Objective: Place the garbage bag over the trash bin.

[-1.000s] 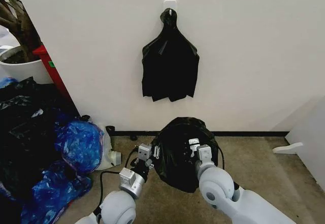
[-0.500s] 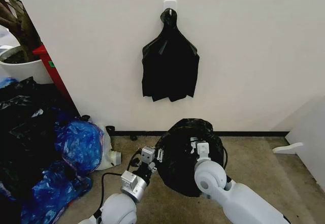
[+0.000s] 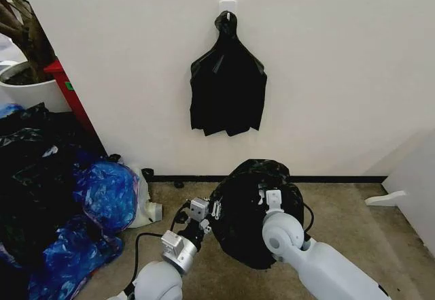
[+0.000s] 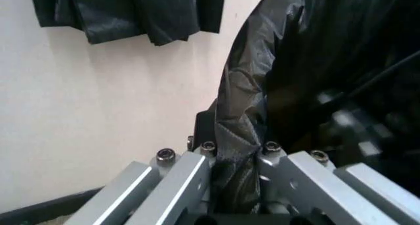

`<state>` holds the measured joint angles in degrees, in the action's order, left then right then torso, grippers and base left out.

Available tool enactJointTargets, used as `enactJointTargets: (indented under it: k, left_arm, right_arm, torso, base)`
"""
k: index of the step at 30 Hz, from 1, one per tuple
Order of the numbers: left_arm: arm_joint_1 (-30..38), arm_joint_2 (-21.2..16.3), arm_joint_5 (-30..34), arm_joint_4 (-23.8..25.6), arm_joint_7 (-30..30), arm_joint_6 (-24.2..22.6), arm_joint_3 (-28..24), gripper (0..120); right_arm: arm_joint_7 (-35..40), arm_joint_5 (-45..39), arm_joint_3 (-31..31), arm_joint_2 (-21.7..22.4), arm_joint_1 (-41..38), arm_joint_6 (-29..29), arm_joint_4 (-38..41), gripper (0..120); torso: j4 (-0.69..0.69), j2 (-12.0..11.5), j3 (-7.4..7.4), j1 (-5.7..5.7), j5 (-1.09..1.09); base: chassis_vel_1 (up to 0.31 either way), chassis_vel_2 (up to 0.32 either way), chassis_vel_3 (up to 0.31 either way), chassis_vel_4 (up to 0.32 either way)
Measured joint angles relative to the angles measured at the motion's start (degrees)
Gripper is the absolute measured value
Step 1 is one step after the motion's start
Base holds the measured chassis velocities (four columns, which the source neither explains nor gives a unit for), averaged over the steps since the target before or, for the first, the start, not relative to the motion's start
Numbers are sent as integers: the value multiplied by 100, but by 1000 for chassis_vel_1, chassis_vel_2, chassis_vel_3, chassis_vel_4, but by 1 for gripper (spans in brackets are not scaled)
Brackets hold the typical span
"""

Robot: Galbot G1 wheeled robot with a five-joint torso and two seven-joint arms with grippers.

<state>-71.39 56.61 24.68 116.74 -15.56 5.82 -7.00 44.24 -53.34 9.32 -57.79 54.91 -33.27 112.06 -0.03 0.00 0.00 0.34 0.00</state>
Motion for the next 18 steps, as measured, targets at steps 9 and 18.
enactJointTargets:
  k: [9, 18]
  left_arm:
    - [255, 188, 47, -445, -157, -73, 15, 1]
    - [277, 279, -35, -572, -81, 11, 4, 1]
  right_arm:
    - [-576, -290, 59, 325, 259, -105, 862, 0]
    - [-532, -845, 29, 454, 309, -303, 1175, 0]
  torso:
    - [1, 0, 0, 0, 1]
    - [1, 0, 0, 0, 0]
  base:
    - [0, 0, 0, 0]
    - [0, 0, 0, 0]
